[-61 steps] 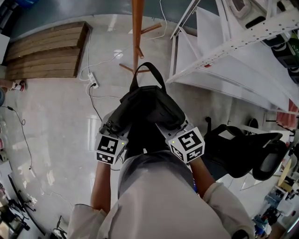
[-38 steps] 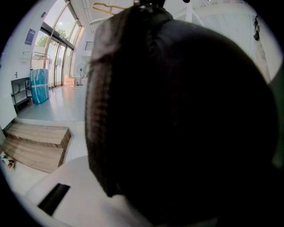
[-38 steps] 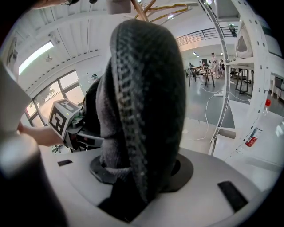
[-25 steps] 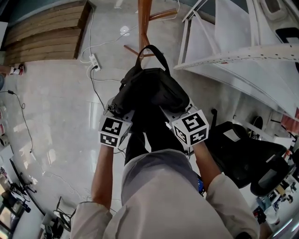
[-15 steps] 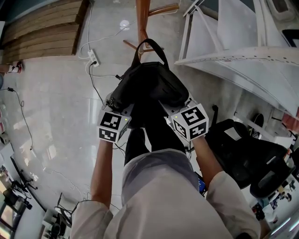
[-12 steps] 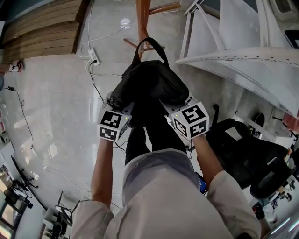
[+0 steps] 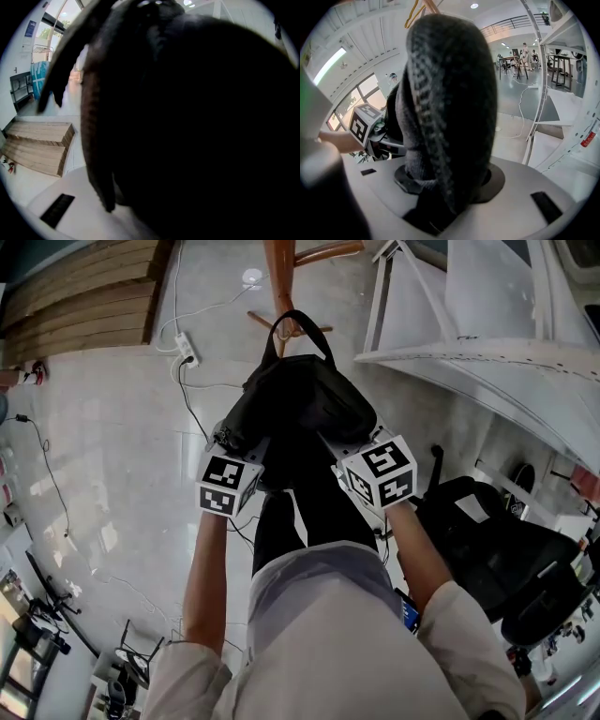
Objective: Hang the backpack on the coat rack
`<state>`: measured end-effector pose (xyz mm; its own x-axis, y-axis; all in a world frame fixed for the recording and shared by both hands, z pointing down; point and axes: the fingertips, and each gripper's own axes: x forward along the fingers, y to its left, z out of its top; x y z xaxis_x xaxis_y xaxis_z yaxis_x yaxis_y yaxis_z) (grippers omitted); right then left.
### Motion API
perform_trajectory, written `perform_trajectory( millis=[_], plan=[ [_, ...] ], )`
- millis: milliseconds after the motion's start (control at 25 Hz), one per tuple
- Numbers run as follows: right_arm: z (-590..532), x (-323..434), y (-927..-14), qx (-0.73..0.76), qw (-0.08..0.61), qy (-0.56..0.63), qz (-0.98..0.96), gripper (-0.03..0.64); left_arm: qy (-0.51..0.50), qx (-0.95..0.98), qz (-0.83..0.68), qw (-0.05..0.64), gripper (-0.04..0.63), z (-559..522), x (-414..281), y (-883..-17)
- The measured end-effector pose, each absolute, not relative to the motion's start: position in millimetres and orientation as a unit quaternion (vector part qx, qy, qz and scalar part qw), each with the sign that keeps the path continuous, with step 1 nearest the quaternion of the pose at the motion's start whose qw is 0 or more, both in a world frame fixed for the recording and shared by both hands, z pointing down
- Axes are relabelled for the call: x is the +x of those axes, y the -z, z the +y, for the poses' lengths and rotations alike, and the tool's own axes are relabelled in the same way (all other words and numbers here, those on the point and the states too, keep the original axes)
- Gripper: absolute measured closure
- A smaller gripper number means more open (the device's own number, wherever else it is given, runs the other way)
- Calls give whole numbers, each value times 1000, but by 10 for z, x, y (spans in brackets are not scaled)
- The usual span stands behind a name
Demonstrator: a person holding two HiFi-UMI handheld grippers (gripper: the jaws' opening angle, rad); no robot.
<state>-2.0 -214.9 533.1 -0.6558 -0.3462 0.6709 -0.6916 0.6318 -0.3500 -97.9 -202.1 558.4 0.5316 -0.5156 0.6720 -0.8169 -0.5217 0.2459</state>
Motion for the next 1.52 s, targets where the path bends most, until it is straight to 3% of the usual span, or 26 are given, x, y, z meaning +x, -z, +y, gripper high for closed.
perform_trajectory(
  millis=[1520],
  plan=[
    [-2625, -55, -6315, 277, 336, -336, -835, 419, -314, 797, -407, 318, 445, -2401, -1072, -6557]
  ],
)
